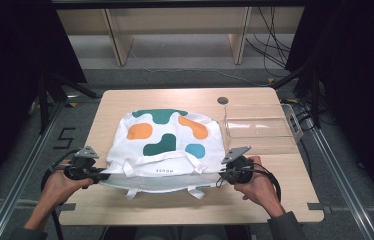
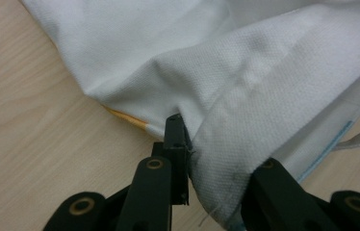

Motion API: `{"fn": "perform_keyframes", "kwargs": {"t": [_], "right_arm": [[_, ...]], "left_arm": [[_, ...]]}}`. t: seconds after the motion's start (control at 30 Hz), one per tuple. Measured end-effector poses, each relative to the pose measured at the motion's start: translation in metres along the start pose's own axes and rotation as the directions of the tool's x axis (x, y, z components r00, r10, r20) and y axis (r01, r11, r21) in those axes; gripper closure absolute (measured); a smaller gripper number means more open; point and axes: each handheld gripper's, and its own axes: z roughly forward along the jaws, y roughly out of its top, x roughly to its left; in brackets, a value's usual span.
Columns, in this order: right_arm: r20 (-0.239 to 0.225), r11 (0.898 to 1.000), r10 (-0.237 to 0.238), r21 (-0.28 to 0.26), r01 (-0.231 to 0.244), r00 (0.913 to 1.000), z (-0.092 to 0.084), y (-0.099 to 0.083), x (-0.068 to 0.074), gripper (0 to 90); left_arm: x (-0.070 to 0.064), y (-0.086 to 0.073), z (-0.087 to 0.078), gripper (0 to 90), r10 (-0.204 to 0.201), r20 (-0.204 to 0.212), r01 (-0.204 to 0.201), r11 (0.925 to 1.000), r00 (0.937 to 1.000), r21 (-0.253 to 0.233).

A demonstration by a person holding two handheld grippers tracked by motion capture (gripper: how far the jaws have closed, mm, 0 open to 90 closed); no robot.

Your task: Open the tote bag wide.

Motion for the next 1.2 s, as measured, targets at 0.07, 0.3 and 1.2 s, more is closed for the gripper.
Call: {"fn": "perform_keyframes", "kwargs": {"t": [0.07,0.3,1.2], "right_arm": [[-0.003,1.000,-0.002,-0.009,0.002,1.0000,-0.003,0.001,0.001,85.2],[-0.025,0.999,-0.026,0.023,0.027,0.9993,-0.010,0.013,-0.003,85.5],[-0.008,0.986,-0.152,0.069,0.152,0.9884,-0.117,0.135,-0.057,86.6]], "left_arm": [[0.000,0.001,-0.004,77.6,0.021,-0.001,-0.021,0.9997,0.9998,0.013],[0.001,0.008,-0.013,77.8,0.047,-0.005,-0.047,0.9987,0.9989,0.022],[0.011,0.111,-0.109,80.5,0.196,0.000,-0.195,0.9795,0.9807,0.049]]}}
